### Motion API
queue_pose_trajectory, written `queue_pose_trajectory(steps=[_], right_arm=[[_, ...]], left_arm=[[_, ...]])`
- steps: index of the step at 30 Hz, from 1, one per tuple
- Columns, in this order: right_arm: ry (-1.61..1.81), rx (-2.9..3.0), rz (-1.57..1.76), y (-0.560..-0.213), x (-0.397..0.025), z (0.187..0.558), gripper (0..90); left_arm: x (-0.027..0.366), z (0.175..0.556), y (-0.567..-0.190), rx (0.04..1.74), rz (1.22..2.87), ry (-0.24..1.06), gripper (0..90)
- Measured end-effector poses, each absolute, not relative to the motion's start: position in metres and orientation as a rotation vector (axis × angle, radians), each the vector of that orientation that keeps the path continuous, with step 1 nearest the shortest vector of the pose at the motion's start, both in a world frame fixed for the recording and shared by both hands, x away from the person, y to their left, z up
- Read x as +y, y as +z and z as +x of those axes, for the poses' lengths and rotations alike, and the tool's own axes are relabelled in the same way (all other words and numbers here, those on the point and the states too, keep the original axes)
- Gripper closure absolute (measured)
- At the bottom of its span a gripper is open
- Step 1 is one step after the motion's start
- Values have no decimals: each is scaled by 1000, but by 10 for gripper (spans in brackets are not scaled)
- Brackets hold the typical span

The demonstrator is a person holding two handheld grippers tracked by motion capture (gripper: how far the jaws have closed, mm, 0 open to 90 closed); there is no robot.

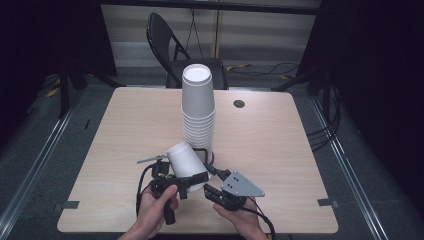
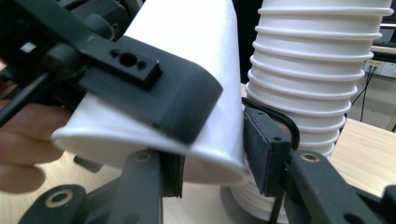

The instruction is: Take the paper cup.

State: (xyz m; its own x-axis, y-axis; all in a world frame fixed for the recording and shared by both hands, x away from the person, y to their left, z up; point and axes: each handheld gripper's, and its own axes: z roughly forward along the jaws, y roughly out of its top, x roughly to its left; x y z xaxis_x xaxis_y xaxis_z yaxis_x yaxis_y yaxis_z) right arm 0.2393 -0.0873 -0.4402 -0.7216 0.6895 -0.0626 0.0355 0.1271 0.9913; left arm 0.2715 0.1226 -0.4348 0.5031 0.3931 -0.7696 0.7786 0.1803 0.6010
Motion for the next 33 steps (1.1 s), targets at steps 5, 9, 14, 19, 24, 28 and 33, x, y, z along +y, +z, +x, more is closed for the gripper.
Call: queue_pose_trajectory(steps=[5,9,14,19,24,28,33], right_arm=[[1657,1856,689,-442,-82,243,621],[1655,1847,692,-443,-80,244,669],[1654,1816,713,-444,-84,245,784],[1631,1831,729,-445,-87,246,826],[1634,1834,743,-444,-90,245,849],[1636,1835,742,-443,-92,243,859],[1625,1818,751,-440,-94,239,860]], left_arm=[[120,268,-433,1080,1437,-387,94],[118,266,-433,1079,1439,-393,91],[115,267,-434,1064,1426,-404,81],[115,268,-436,1041,1416,-371,66],[118,271,-434,1025,1397,-338,46],[123,274,-432,1013,1393,-322,35],[131,278,-426,1004,1368,-331,72]])
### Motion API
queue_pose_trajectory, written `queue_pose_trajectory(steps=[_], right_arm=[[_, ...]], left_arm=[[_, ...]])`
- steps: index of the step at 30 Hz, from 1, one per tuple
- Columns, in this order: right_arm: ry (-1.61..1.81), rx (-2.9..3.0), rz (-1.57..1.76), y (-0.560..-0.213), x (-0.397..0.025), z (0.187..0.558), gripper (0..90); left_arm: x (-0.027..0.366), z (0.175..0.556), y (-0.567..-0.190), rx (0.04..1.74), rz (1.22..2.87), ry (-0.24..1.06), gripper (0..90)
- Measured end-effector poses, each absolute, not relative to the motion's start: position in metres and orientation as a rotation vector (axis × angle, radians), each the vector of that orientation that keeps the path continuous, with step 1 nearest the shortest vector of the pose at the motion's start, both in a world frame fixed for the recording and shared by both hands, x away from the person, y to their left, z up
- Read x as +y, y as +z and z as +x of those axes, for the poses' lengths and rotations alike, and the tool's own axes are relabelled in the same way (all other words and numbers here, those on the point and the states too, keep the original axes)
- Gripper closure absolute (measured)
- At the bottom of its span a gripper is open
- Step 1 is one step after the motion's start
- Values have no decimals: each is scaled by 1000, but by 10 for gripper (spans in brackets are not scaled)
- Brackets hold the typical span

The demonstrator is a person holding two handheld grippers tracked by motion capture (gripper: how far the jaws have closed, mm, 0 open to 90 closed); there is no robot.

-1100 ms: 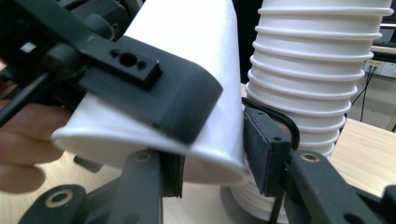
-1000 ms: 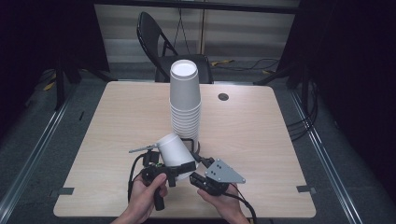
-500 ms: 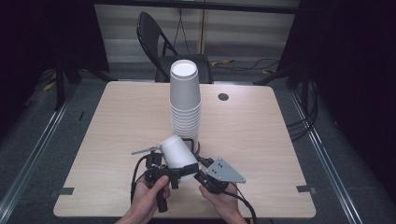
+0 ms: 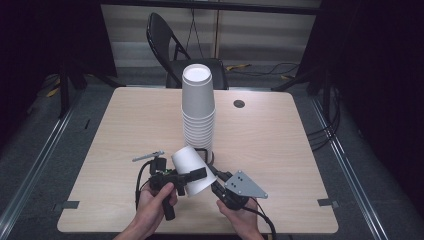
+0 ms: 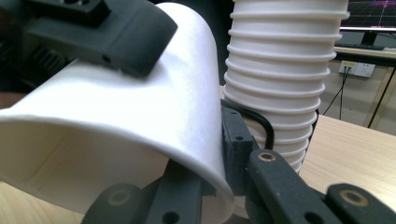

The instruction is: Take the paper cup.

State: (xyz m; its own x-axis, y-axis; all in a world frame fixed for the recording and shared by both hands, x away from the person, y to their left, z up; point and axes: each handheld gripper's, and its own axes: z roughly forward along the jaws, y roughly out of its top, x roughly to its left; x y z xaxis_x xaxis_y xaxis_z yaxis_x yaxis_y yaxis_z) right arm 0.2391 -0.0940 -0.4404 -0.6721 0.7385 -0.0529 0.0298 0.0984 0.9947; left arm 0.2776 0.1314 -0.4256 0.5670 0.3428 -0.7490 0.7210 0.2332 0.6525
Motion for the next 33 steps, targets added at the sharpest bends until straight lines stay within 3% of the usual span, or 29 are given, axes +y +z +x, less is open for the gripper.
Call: queue_pose_trajectory(steps=[12,16,18,33], right_arm=[[1612,1880,767,-443,-100,235,861],[1602,1911,762,-443,-104,233,860],[1591,1923,759,-444,-107,231,860],[1445,2137,916,-445,-127,241,860]], left_arm=[[141,283,-425,1009,1376,-279,83],[145,285,-420,1016,1377,-170,87],[150,288,-417,1000,1369,-131,156],[153,280,-417,865,1535,46,154]])
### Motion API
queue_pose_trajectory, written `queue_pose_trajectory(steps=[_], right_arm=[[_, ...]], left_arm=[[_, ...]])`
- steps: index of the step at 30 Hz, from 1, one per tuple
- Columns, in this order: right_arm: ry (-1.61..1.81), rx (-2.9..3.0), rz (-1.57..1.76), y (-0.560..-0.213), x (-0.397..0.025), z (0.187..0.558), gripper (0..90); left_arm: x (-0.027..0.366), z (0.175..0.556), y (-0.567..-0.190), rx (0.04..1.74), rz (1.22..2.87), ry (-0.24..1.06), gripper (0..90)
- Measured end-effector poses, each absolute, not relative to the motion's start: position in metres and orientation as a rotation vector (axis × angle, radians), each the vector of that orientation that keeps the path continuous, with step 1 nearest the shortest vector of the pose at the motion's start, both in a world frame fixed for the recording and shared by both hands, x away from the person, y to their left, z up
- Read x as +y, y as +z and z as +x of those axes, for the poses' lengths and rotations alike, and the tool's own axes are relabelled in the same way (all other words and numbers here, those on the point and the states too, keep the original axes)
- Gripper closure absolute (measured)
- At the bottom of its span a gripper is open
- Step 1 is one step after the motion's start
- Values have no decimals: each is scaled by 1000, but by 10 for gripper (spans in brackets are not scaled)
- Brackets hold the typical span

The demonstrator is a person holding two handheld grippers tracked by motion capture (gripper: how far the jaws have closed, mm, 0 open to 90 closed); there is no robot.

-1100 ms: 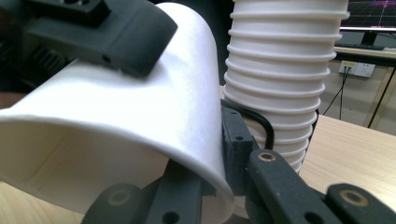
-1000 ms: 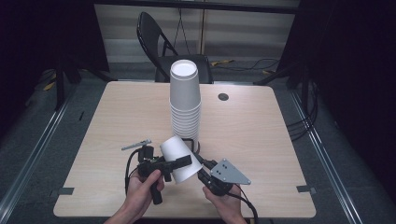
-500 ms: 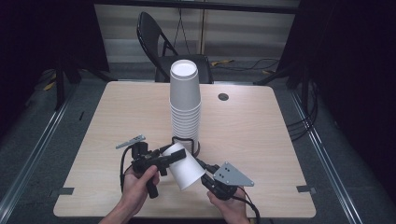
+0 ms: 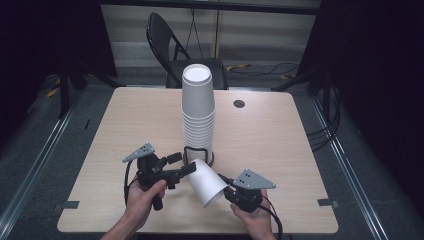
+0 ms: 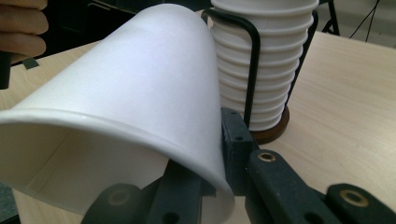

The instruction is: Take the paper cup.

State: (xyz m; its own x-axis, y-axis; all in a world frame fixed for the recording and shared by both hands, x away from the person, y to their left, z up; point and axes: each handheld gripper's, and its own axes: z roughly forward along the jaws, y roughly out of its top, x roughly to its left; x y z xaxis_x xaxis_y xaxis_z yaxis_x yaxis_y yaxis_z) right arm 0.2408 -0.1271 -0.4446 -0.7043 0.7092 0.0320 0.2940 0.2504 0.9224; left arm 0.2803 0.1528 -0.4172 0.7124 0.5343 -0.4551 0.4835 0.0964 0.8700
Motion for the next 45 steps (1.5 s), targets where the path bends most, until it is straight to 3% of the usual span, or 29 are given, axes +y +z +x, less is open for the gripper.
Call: queue_pose_trajectory(steps=[8,34,45], right_arm=[[1403,2206,990,-442,-136,248,860],[1256,2457,1039,-433,-153,266,855],[1214,2559,965,-429,-148,268,856]], left_arm=[[151,275,-421,783,1662,176,159],[136,259,-442,437,1969,223,168],[122,248,-444,250,2103,350,161]])
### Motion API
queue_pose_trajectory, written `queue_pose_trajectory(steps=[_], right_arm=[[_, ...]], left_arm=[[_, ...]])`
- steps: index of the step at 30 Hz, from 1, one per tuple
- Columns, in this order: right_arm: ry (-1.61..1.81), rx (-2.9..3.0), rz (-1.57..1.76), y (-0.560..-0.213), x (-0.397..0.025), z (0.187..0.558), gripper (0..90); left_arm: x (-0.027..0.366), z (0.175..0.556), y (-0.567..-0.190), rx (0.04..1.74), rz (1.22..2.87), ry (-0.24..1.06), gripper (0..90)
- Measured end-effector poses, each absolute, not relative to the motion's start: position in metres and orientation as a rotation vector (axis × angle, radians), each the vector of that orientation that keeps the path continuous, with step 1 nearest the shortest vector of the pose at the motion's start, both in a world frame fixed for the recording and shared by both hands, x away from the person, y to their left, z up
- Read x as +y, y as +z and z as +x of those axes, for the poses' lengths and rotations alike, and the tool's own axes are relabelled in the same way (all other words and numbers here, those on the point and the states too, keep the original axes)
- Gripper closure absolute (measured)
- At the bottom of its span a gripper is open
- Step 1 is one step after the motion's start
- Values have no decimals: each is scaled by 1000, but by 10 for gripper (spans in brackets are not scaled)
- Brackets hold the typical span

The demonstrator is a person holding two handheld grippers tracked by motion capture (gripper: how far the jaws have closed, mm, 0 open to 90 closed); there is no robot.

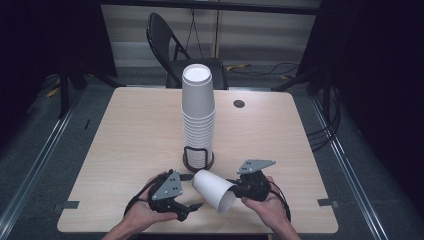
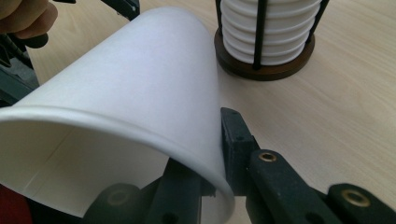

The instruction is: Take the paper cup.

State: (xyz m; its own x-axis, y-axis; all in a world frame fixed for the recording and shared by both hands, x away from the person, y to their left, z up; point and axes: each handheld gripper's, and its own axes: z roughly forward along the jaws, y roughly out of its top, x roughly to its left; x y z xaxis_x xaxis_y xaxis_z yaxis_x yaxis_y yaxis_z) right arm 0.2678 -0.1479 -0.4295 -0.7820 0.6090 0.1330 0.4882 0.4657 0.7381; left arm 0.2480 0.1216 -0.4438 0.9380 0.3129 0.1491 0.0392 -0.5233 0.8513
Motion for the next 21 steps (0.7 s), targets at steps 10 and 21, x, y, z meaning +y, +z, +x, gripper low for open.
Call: queue_pose_trajectory(steps=[10,21], right_arm=[[1169,2621,934,-424,-143,272,880],[1200,2631,935,-420,-134,273,887]], left_arm=[[113,243,-448,129,2146,407,158],[103,243,-451,76,2172,468,154]])
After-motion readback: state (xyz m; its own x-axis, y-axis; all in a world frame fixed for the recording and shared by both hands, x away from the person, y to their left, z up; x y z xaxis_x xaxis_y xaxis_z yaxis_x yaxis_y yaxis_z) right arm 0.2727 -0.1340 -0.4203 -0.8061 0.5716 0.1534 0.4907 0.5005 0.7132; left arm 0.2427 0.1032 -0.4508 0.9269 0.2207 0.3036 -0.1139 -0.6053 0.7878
